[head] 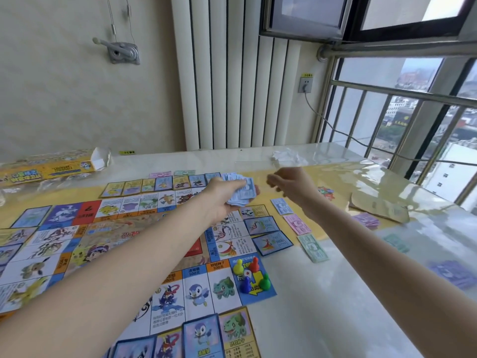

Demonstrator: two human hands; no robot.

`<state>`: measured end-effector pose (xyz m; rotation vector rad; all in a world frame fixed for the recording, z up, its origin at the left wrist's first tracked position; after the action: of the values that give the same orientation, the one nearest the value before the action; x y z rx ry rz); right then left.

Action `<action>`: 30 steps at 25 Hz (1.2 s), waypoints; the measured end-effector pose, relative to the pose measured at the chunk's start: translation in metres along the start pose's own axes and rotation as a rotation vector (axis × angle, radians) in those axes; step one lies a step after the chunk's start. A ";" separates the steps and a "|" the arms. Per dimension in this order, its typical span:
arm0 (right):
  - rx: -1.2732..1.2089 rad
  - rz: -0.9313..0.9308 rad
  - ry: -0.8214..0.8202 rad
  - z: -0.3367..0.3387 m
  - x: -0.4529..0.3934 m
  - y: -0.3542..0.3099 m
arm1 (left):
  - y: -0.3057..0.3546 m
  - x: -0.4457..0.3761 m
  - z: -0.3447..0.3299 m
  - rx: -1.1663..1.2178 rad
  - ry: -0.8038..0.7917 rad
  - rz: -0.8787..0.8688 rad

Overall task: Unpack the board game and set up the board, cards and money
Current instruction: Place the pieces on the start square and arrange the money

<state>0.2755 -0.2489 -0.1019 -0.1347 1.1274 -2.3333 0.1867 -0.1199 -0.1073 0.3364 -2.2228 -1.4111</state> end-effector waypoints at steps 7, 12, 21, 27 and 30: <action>-0.207 0.122 -0.294 -0.037 0.002 -0.064 | 0.025 0.012 0.047 -0.081 0.056 -0.099; 0.177 0.381 -0.266 -0.098 -0.025 -0.113 | 0.057 0.023 0.115 -0.290 0.144 -0.197; 0.044 0.067 -0.078 -0.214 -0.133 -0.156 | 0.117 0.005 0.243 -0.026 0.417 -0.217; 0.185 0.078 -0.012 -0.278 -0.152 -0.155 | 0.108 -0.014 0.258 -0.033 0.420 -0.142; 0.367 0.129 -0.022 -0.294 -0.150 -0.151 | 0.102 -0.014 0.259 -0.051 0.390 -0.115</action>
<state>0.2466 0.1087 -0.1572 0.0454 0.6596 -2.3703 0.0687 0.1328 -0.1105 0.6693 -1.8726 -1.3250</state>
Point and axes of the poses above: each hand's wrist, its own x-axis away from the middle knuckle, its own z-axis out of the back of the hand, y = z × x, the point moved 1 cm from there along -x, towards the middle knuckle, and after that the axes turned 8 degrees about x, right-handed, at the moved point
